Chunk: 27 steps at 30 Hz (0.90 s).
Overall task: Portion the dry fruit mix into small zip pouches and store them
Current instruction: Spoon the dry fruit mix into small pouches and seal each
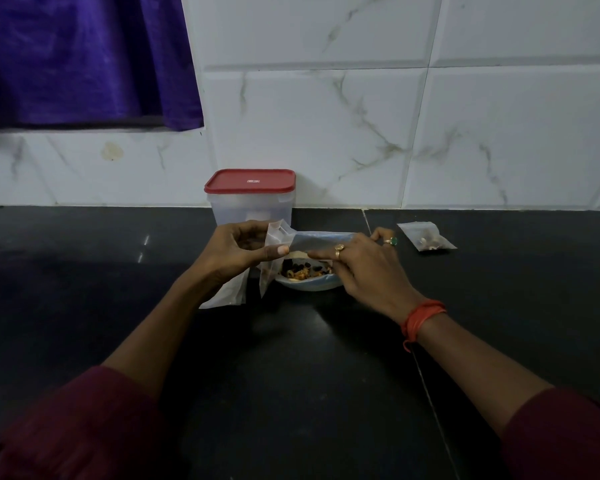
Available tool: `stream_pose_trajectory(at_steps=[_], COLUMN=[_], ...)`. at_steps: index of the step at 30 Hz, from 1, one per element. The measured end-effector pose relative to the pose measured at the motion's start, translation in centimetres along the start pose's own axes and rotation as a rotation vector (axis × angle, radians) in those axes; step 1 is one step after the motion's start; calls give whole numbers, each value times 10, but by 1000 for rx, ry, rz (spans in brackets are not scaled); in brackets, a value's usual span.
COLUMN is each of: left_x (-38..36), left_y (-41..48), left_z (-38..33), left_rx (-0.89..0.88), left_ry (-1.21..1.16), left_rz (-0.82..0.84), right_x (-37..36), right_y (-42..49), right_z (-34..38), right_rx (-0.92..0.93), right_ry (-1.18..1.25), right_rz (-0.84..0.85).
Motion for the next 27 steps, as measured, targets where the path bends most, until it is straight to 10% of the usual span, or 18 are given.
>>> stream_pose_trajectory(at_steps=[7, 27], left_x=[-1, 0], left_y=[0, 1], left_z=[-1, 2], left_rx=[2, -13], left_ry=[-6, 25], left_rz=[12, 61], right_x=[7, 6], right_y=[1, -1], right_z=[-9, -15], right_rx=[-90, -294], right_ry=[-51, 221], right_rz=[-241, -93])
Point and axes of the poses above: each hand's wrist, its own y-axis towards the middle knuckle, its own x-axis out of the back of the hand, z = x × y, the point moved 1 cm from there along y, towards the middle knuckle, and after that the axes turned 1 degree about -y, right-handed, at the moved point
